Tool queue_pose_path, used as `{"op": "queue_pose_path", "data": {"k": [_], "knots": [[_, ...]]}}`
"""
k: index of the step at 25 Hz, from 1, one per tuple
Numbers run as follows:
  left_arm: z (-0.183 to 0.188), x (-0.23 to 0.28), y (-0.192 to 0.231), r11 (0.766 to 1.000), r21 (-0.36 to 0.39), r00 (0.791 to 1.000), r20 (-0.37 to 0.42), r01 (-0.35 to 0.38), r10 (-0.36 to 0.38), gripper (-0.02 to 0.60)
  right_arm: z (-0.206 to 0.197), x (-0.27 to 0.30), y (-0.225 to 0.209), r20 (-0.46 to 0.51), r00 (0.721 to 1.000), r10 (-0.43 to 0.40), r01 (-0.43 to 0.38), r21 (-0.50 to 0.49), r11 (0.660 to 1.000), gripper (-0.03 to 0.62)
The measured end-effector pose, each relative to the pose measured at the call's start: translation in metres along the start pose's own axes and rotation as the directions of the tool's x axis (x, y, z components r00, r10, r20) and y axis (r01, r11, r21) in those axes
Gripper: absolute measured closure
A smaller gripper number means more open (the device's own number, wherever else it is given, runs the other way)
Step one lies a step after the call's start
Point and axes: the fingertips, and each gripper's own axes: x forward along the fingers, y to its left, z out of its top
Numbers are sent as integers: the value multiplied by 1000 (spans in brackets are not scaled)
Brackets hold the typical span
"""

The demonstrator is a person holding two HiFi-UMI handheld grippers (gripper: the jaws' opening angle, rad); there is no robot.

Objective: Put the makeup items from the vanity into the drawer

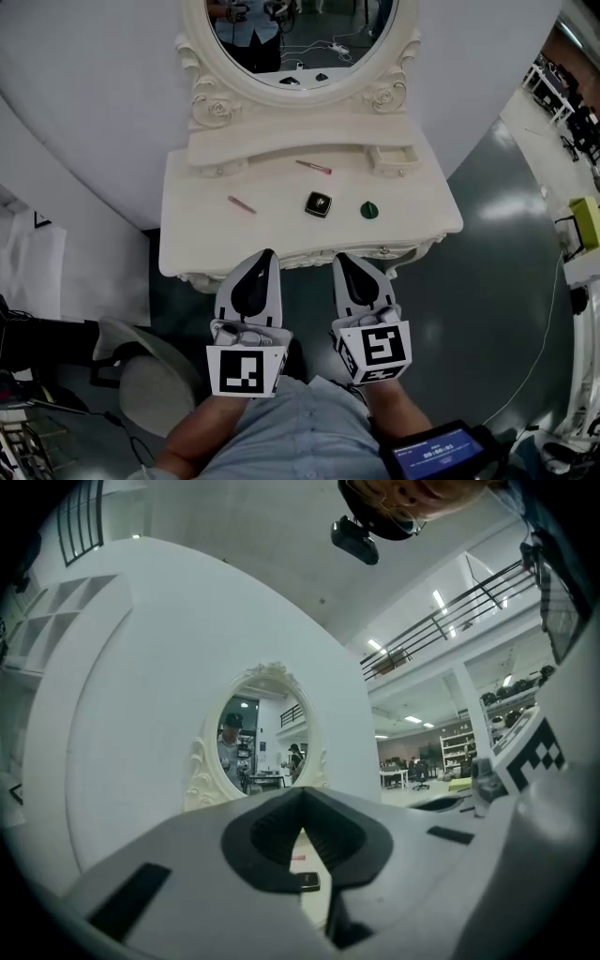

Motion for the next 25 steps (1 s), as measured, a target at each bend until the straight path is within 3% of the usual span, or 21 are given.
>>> {"op": "queue_pose_path", "data": {"k": [7,15,20,25], "knots": [[5,35,10,1000,-8,1000,11,24,-24,583,12,27,-15,-1,1000,-23,23,-16,1000,592],[-15,78,3,999,-18,998,-39,51,-52,583,3,54,-49,-35,998,-43,43,0,999,592],[-31,122,8,999,-16,997,-71,27,-28,583,-6,92,-79,-56,998,-19,20,17,1000,592],[-41,174,17,995,96,996,-86,14,-6,583,-3,139,-113,-70,997,35,-33,21,999,592]]}}
